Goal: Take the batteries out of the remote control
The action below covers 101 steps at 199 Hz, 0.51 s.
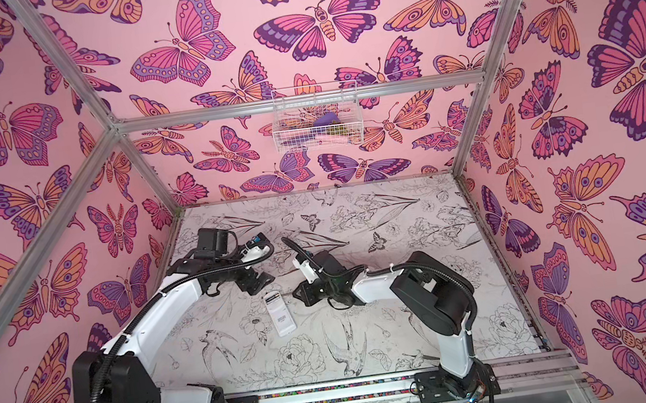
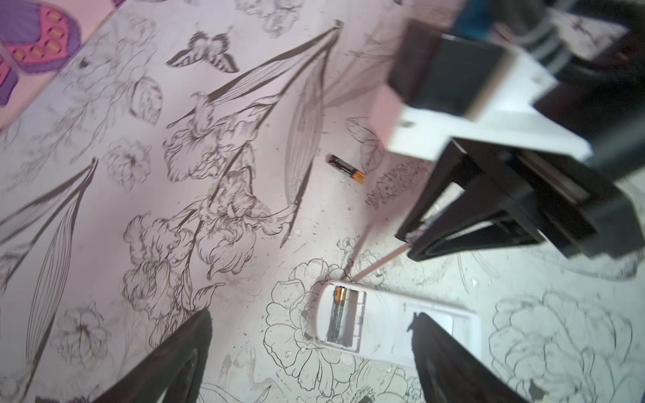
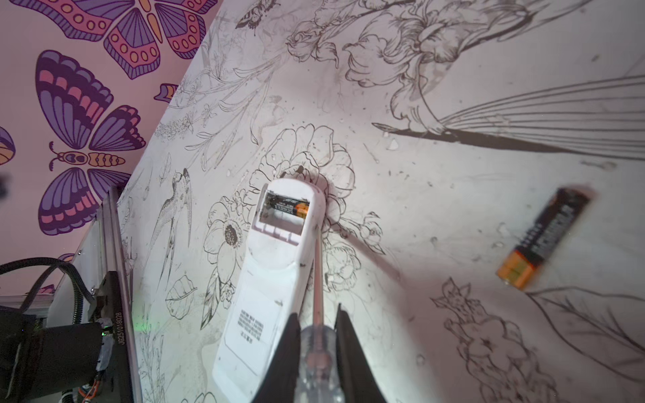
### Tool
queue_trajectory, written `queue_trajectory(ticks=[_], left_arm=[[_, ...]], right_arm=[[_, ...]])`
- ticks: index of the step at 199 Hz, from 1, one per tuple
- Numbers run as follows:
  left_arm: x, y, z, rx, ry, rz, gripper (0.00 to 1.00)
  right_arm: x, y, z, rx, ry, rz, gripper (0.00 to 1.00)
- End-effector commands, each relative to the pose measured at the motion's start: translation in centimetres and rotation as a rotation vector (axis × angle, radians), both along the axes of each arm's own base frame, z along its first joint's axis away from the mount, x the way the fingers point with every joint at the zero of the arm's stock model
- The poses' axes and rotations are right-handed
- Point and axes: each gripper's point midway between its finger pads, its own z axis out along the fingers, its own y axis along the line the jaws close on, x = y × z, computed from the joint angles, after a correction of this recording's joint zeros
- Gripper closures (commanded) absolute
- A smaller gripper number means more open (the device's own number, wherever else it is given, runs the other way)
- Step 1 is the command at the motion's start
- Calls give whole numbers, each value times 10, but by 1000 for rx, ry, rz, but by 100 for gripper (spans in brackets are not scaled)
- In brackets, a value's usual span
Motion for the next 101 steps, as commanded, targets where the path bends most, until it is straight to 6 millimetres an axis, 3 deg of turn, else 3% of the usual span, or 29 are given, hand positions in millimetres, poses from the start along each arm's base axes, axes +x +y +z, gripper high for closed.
queue_trajectory(ticks=[1,58,101], left_arm=[[-47,-5,-16,19,26,-306,7],[-63,18,-52,115,2,-449,4],[-66,29,-77,125,13,-463,3]], right_arm=[[-5,21,5,15,7,69,100],[-23,49,12,30,44,169,100],[-24,46,31,66,64,135,100]])
